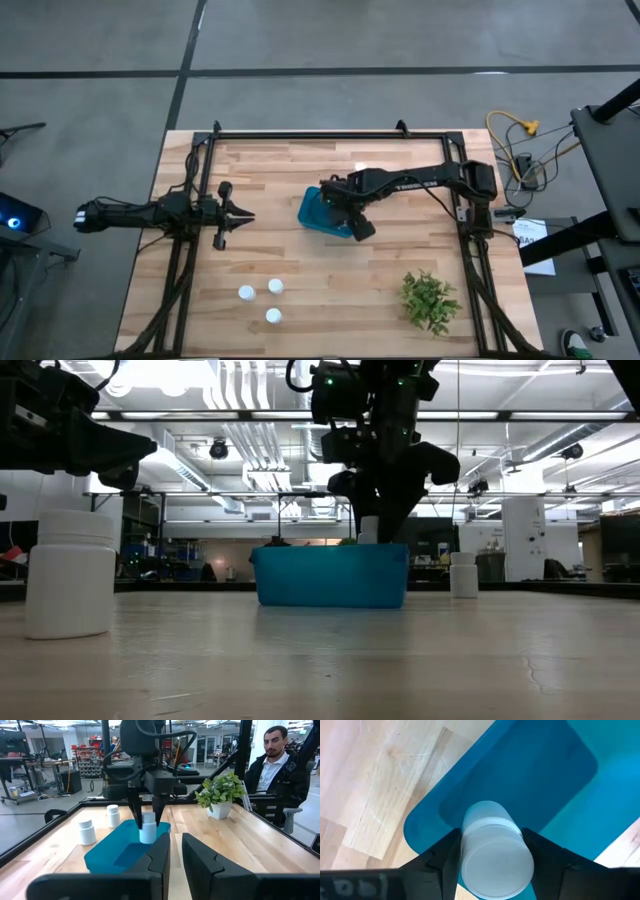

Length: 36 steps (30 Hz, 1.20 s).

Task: Pick and place pill bottles into a basket
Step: Put the white pill bottle into the blue bin

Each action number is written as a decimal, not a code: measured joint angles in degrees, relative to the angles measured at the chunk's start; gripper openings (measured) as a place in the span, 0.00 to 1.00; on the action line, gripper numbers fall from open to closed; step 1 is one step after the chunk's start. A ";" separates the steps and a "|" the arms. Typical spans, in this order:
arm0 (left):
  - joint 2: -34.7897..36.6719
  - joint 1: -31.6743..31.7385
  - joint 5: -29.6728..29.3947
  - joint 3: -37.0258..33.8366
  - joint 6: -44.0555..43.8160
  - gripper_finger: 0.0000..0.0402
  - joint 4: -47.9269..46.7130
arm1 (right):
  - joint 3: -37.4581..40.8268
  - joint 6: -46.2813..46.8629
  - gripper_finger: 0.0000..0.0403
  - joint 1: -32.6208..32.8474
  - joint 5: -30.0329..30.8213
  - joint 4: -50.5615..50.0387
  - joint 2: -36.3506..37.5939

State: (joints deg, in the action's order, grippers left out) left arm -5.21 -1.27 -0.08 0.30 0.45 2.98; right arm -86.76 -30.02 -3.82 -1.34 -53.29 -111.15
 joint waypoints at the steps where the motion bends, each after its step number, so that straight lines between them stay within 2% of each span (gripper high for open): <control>1: 0.00 0.00 0.00 0.00 0.00 0.08 -0.02 | 0.04 -0.07 0.42 0.14 0.02 -0.03 0.00; 12: -0.02 0.01 0.01 0.00 -0.02 0.08 -0.03 | 0.28 -0.14 0.42 2.37 -0.10 0.14 0.00; 36: -0.02 0.01 0.02 0.00 -0.02 0.08 -0.02 | 3.69 -1.31 0.42 2.33 -0.76 2.94 -0.02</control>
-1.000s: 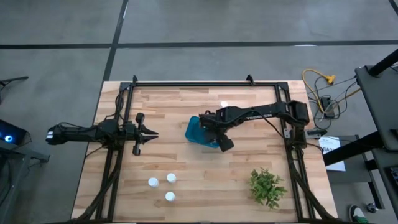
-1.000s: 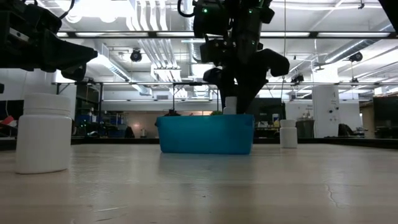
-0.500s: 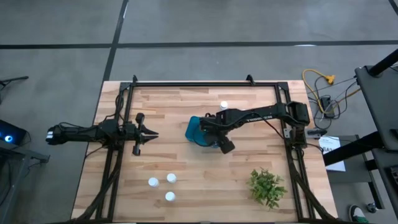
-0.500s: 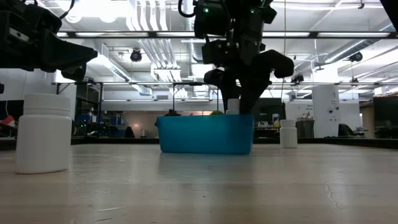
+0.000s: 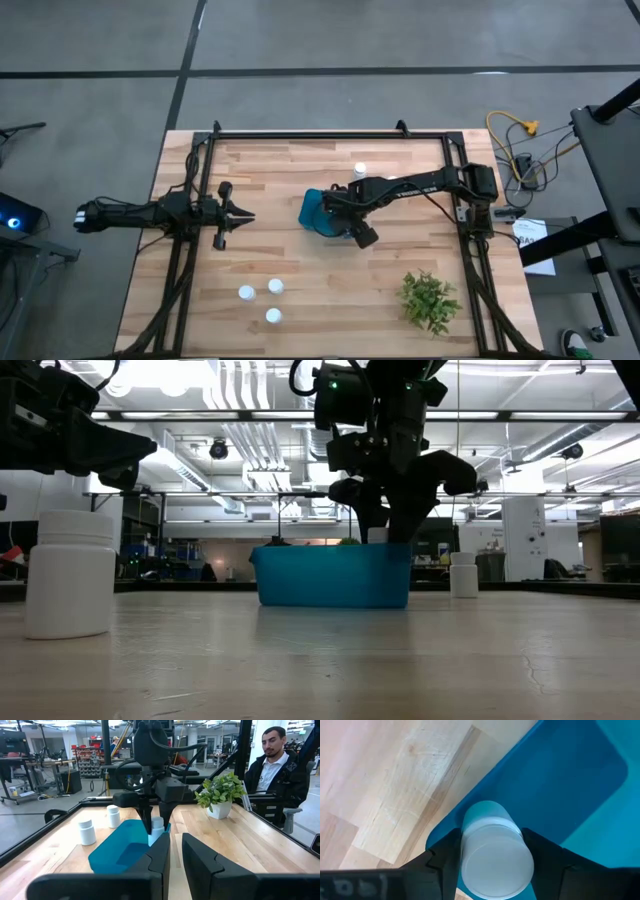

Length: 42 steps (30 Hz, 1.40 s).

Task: Pick and place pill bottles into a basket
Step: Put the white pill bottle into the blue bin

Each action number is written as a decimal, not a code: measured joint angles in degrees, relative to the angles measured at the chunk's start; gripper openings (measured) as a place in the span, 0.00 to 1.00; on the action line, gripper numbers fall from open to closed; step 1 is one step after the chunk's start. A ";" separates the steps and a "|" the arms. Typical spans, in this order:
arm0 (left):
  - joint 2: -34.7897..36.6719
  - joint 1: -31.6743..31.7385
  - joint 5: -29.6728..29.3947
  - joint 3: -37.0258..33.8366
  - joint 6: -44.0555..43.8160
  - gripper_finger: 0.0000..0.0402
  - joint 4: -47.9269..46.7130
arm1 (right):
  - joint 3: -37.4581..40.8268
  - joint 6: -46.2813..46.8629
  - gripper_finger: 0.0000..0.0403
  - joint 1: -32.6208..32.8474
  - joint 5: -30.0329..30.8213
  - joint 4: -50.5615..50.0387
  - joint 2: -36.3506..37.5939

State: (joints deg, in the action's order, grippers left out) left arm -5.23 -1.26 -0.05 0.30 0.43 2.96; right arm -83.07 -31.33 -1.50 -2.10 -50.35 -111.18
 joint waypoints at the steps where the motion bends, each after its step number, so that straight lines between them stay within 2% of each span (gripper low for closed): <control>1: 0.00 0.00 0.00 0.00 0.00 0.08 0.00 | 0.00 -0.10 0.42 0.00 -0.05 -0.01 0.00; 6: 0.00 -0.02 0.02 0.00 0.00 0.08 -0.02 | 0.00 -0.41 0.42 0.00 -2.21 0.30 0.00; 21: 0.00 0.00 0.01 0.00 -0.01 0.08 -0.02 | 0.00 -1.48 0.43 0.00 -2.41 0.87 0.00; 31: 0.00 0.00 0.00 0.00 0.00 0.08 0.00 | 0.00 -1.46 0.52 0.00 -2.39 0.94 0.00; 42: 0.00 -0.01 0.01 0.00 -0.02 0.08 0.00 | 0.00 -1.54 0.52 0.00 -2.39 0.98 0.00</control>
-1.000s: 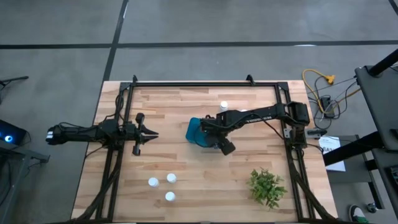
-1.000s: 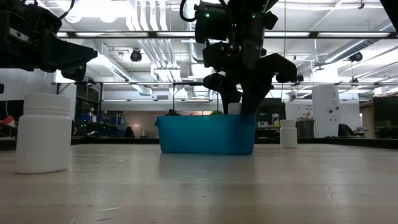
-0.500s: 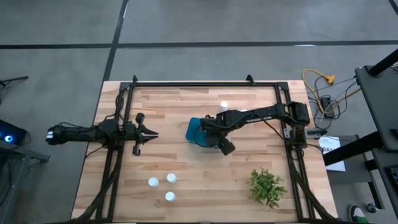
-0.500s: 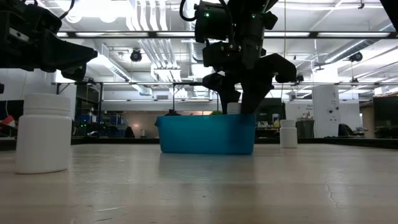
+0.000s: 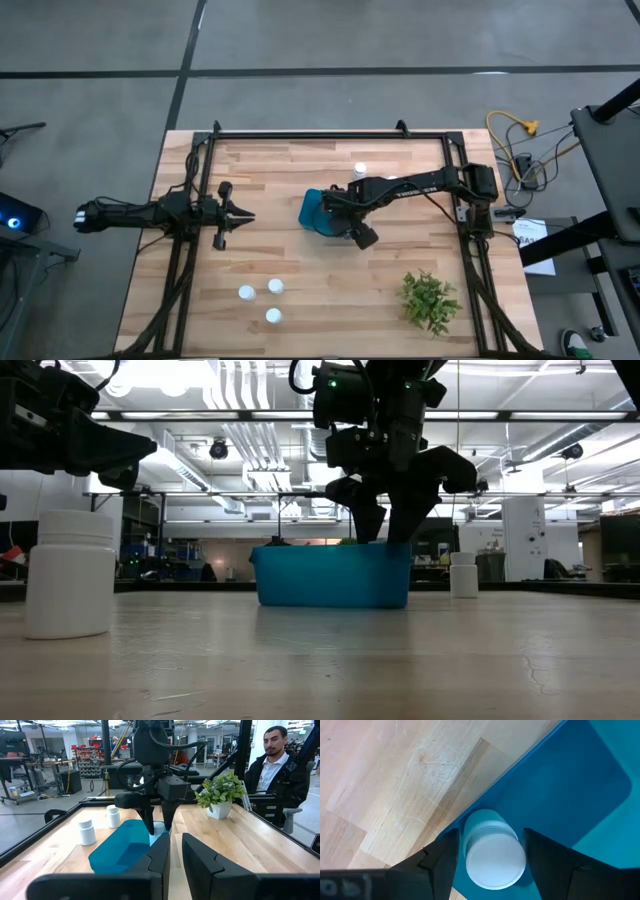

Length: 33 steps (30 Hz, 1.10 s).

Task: Pick and place pill bottles into a basket
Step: Put the white pill bottle into the blue bin

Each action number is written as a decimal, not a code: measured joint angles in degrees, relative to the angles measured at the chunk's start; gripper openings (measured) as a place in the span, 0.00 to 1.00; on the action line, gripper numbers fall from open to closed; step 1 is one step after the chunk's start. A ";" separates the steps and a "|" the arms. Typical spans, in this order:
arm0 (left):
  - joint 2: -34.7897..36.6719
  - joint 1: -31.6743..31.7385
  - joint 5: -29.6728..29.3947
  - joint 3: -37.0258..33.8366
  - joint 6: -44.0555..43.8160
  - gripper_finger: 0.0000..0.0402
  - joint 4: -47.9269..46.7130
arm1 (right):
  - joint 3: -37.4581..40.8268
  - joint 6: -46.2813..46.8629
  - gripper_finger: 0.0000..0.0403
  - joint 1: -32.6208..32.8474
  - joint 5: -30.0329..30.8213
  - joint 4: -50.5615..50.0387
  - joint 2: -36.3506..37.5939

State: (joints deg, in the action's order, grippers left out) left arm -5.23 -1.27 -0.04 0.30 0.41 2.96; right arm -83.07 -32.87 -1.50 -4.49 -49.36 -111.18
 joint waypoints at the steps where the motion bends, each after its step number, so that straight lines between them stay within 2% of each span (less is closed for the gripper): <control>1: 0.00 -0.01 0.01 0.00 0.02 0.08 -0.02 | 0.00 0.12 0.52 0.00 0.00 -0.02 0.00; 24: 0.00 0.01 -0.01 0.00 0.02 0.08 0.00 | -0.07 0.65 0.52 0.00 0.02 -1.89 0.00; 33: 0.01 0.01 0.00 0.00 0.02 0.08 -0.01 | -4.64 0.80 0.52 0.00 0.09 -5.90 0.00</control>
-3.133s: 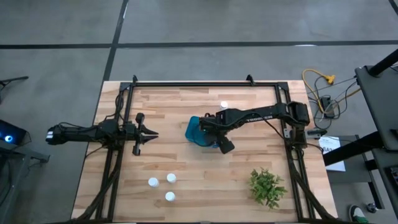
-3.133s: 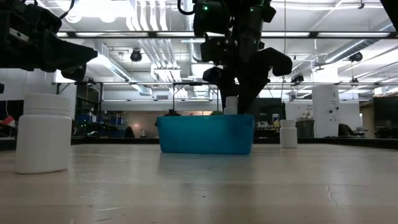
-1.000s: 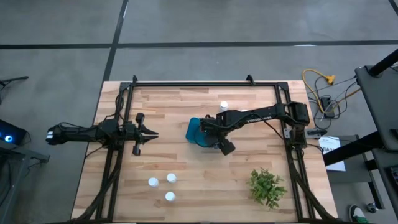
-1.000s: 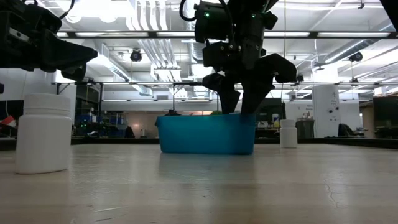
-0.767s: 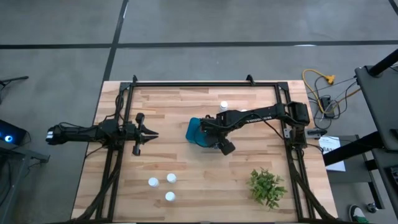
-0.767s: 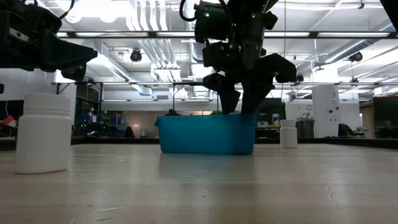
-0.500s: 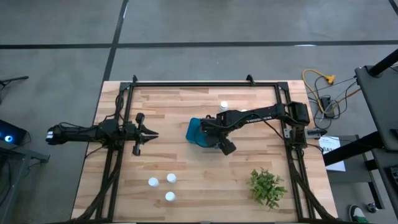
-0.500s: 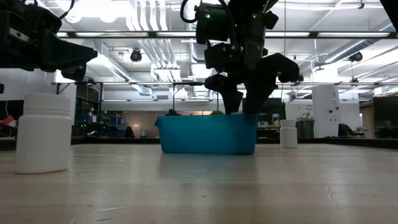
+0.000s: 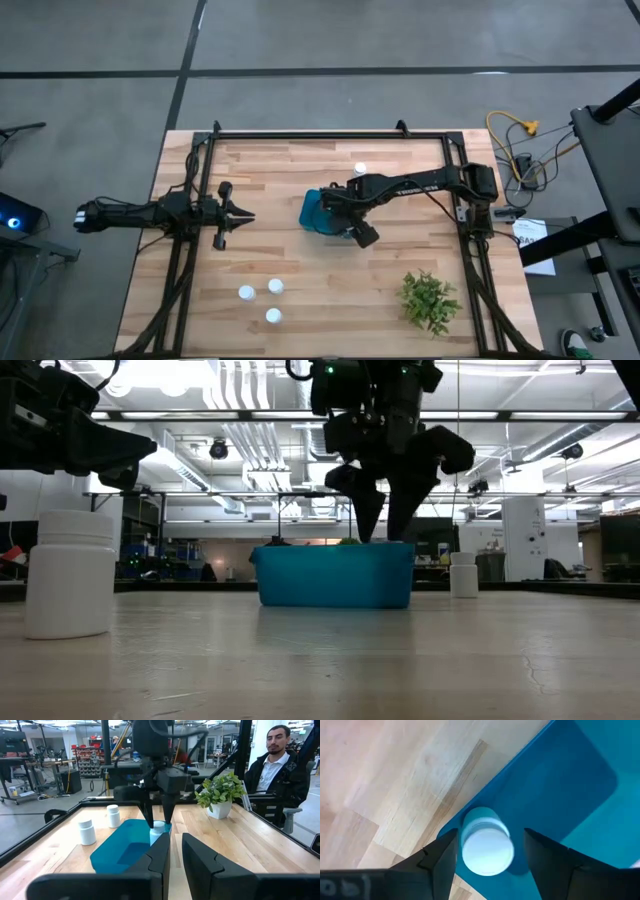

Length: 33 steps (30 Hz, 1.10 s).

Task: Pick and place pill bottles into a basket
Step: Put the white pill bottle into the blue bin

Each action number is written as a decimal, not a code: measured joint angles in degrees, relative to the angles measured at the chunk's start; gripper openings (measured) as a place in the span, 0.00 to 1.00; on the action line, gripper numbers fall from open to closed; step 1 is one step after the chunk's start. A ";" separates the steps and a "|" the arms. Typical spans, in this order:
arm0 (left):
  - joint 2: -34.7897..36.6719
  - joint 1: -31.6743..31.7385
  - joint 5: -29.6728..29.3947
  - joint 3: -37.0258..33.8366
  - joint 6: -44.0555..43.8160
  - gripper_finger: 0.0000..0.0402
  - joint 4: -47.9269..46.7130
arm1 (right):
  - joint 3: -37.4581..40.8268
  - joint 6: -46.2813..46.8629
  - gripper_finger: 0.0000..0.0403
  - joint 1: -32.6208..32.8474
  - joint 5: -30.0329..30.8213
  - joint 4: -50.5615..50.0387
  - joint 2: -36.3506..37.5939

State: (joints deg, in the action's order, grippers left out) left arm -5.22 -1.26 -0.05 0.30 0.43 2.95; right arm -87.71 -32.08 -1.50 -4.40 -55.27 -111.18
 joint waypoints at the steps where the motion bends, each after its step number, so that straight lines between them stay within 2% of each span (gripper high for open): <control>1: -0.01 -0.01 0.01 0.00 0.00 0.08 0.01 | -0.47 -0.02 0.52 0.00 0.00 -0.29 0.06; 14: -0.05 -0.01 0.00 0.00 0.00 0.08 -0.01 | -5.59 0.44 0.52 -0.02 0.10 -7.82 0.27; 18: -0.03 0.00 -0.01 0.00 0.00 0.08 -0.01 | -6.59 0.52 0.52 -0.03 2.06 -10.07 1.07; 33: -0.35 0.00 -0.10 0.00 0.00 0.08 -0.20 | -6.79 2.77 0.52 -3.63 3.13 -12.26 11.42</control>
State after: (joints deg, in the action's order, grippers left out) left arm -5.57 -1.26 -0.14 0.30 0.43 2.75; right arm -94.50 -29.31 -5.13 -1.27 -67.53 -99.75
